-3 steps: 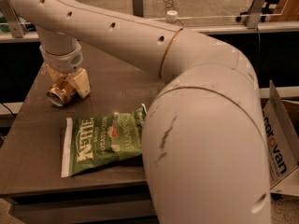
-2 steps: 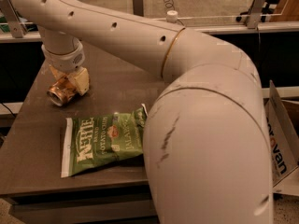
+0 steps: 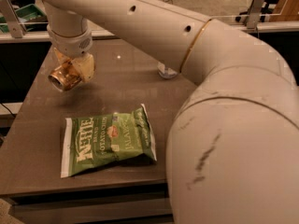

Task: Pick orange can

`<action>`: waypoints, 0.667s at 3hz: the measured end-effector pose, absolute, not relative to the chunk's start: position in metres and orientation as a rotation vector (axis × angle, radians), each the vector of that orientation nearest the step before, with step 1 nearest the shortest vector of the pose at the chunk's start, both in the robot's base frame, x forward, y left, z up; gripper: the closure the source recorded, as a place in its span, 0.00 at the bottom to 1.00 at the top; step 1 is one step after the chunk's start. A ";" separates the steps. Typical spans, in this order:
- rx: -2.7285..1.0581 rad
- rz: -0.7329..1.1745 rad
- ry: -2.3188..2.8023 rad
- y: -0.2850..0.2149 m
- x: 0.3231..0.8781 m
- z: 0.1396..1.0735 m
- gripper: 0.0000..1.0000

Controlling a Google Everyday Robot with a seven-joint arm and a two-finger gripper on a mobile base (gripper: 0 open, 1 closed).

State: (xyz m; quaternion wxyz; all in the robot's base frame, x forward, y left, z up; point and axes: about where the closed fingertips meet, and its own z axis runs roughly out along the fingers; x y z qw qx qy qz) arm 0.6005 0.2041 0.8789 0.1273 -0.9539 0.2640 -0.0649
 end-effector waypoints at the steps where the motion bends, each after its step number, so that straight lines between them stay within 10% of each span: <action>1: -2.672 -0.124 0.920 0.167 0.602 0.900 1.00; 2: -2.523 -0.037 1.069 0.117 0.599 0.920 1.00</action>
Offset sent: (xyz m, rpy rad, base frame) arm 0.0020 -0.1746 0.0721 0.3614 0.1491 -0.4237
